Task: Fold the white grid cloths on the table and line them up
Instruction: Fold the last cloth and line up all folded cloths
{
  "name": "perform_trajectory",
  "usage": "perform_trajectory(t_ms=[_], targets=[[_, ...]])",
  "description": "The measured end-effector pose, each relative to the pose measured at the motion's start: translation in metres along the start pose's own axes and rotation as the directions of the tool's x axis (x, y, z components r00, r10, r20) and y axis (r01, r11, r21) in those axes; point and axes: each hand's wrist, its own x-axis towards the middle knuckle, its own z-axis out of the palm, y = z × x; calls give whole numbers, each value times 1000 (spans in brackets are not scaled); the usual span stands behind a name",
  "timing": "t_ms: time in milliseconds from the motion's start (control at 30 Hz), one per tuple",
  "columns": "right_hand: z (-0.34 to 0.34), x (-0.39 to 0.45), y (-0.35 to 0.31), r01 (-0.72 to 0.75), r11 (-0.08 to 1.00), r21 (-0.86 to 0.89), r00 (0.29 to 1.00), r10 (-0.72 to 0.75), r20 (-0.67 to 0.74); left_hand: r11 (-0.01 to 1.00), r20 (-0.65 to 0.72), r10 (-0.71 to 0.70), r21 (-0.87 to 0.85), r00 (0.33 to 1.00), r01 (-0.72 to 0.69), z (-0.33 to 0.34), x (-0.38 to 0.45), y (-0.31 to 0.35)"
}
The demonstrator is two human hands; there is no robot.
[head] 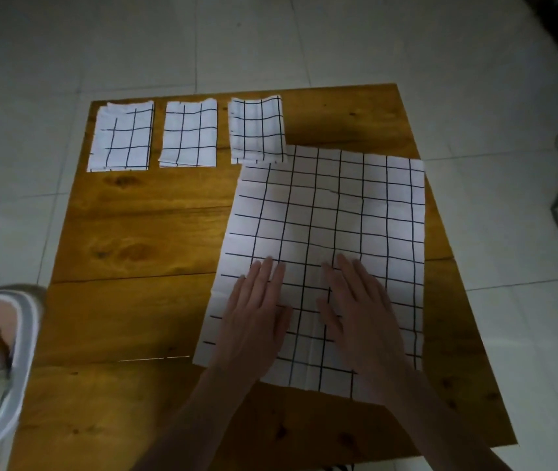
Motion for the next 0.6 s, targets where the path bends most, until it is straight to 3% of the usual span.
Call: perform_trajectory(t_ms=[100, 433, 600], targets=[[13, -5, 5, 32, 998, -53, 999, -31, 20, 993, -7, 17, 114, 1000, -16, 5, -15, 0], [21, -58, 22, 186, 975, -119, 982, -183, 38, 988, -98, -83, 124, 992, 95, -10, -63, 31], [12, -67, 32, 291, 947, -133, 957, -290, 28, 997, -123, -9, 73, 992, 18, -4, -42, 22]])
